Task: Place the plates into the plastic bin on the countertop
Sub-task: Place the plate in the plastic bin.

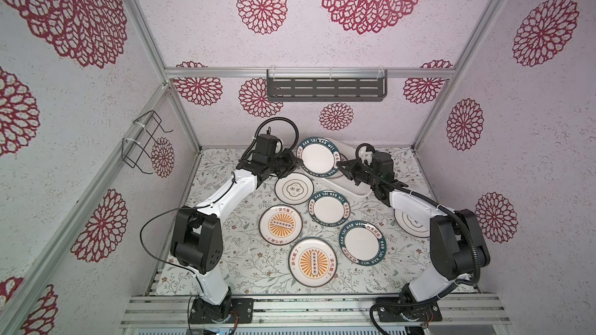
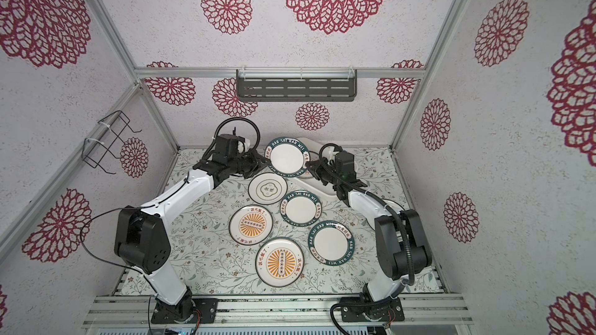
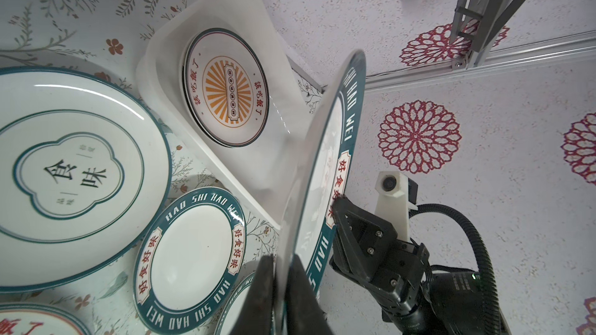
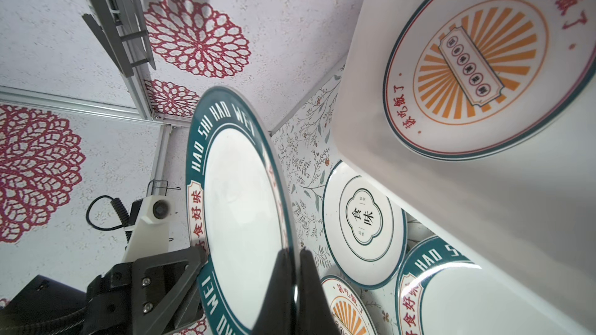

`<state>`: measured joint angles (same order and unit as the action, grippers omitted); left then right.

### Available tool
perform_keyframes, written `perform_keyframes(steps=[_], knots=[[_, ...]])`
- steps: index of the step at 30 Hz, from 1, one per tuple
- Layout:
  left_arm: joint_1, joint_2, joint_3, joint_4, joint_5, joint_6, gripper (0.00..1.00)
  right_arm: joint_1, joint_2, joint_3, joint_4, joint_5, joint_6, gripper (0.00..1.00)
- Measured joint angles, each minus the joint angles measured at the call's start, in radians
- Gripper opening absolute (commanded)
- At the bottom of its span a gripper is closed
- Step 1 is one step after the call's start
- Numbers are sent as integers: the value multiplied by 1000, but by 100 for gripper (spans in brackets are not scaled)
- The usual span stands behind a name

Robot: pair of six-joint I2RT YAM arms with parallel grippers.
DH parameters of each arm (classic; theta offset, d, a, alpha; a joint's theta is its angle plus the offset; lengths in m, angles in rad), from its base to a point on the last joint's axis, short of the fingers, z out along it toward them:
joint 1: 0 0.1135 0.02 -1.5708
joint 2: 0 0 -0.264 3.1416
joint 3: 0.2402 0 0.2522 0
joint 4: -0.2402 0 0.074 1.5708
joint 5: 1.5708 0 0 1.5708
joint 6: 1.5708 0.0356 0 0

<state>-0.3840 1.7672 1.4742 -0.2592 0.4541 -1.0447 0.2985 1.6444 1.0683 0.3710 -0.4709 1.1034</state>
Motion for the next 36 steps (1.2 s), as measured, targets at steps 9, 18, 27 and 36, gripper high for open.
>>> perform_keyframes(steps=[9,18,27,36], knots=[[-3,0,0,27,3,2,64,-2,16,-13,40,-7,34,0],[-12,-29,2,-26,-92,57,99,-21,16,-15,-19,9,12,0],[15,-202,-55,-126,-243,139,98,-72,42,42,-169,107,-80,0],[79,-264,-105,-173,-352,220,97,-109,178,141,-245,219,-161,0]])
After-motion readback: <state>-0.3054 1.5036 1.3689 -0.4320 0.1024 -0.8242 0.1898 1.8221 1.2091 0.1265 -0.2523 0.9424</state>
